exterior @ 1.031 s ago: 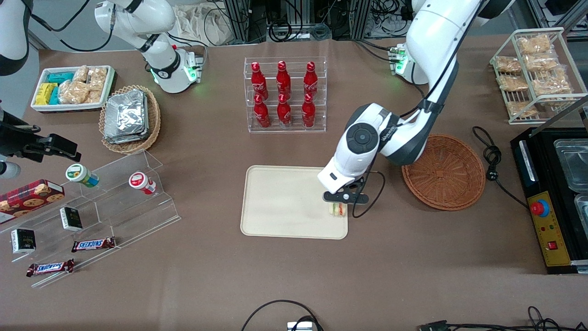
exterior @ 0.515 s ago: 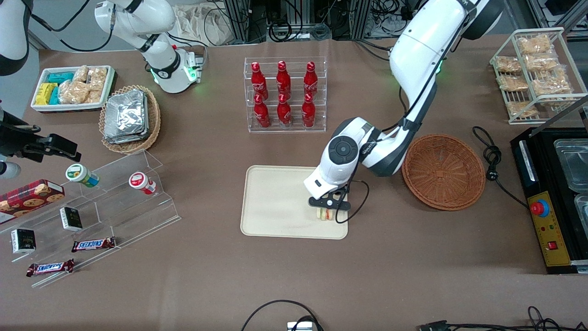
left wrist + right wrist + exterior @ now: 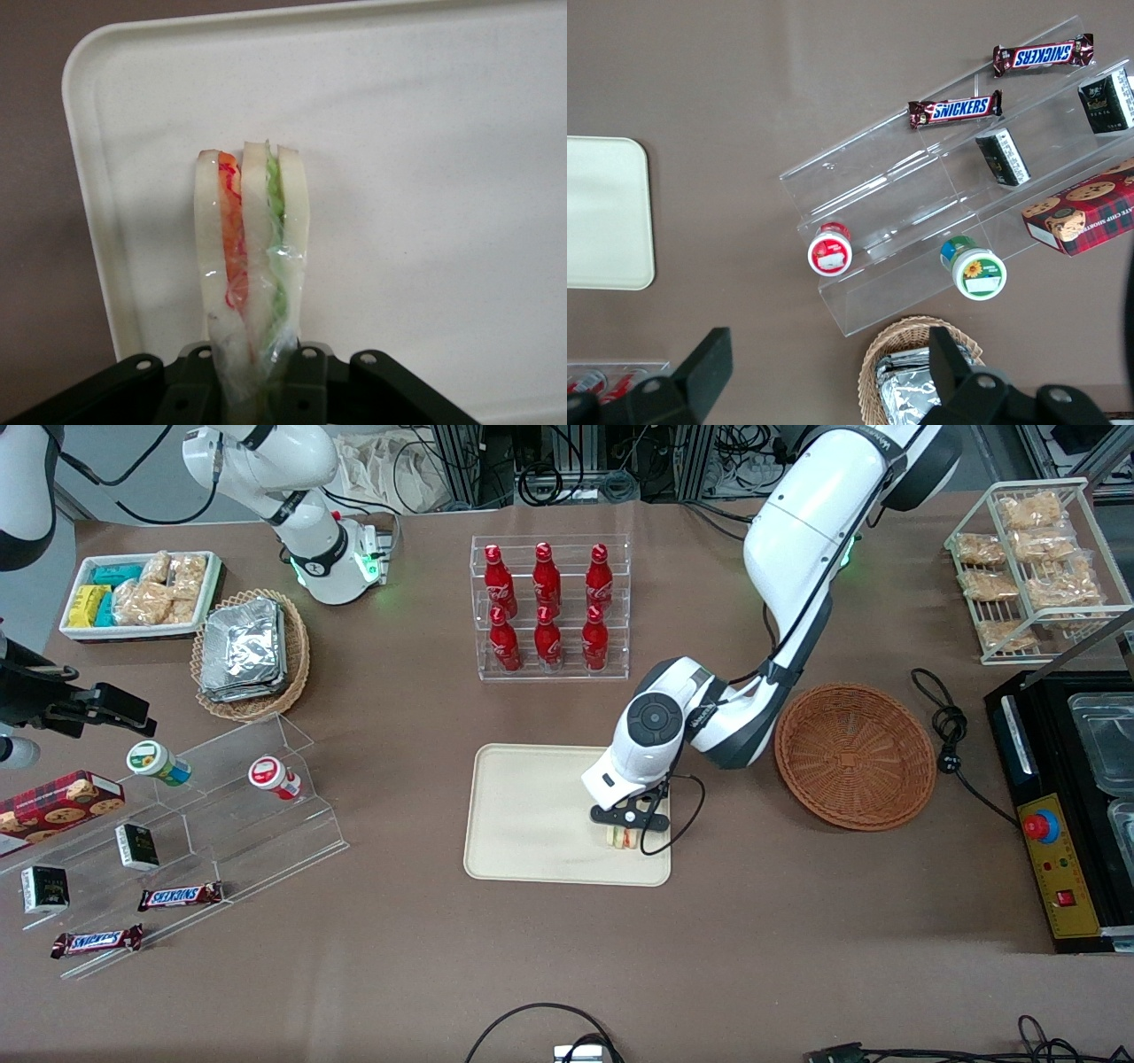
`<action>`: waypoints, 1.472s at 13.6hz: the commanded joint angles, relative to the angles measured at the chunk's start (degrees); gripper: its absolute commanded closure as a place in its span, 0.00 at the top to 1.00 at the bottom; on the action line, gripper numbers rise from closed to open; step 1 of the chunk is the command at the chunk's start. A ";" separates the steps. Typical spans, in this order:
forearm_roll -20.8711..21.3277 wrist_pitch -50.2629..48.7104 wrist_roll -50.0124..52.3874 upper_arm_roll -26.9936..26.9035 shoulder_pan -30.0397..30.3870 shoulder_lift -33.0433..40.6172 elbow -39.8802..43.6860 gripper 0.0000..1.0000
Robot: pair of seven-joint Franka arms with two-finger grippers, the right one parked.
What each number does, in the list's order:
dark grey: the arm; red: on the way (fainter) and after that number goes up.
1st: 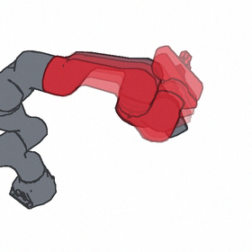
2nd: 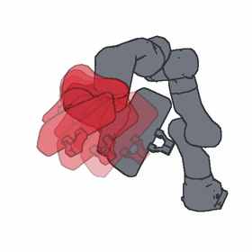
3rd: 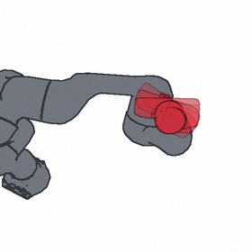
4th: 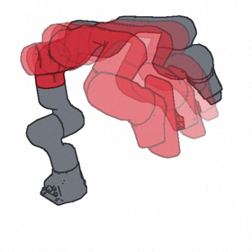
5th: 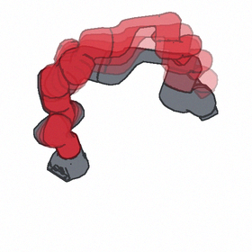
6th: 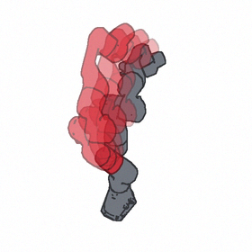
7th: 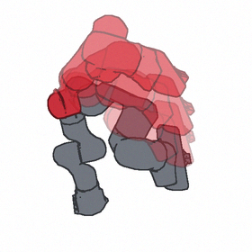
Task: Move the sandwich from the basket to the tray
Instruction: 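Lower the sandwich onto the tray and open the left gripper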
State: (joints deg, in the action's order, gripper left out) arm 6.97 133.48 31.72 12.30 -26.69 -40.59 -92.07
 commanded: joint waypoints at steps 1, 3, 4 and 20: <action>0.94 -0.33 0.36 -0.17 -0.21 -1.51 1.63 0.39; 0.94 -0.33 0.70 -0.17 -0.29 -1.51 1.63 0.42; 0.94 -0.24 0.88 -0.17 -0.30 -1.60 1.63 0.42; 0.76 -11.57 11.51 -1.31 1.28 0.33 13.40 1.00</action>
State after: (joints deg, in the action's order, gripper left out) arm 7.01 124.68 41.09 11.59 -26.19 -40.97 -80.45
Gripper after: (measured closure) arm 0.000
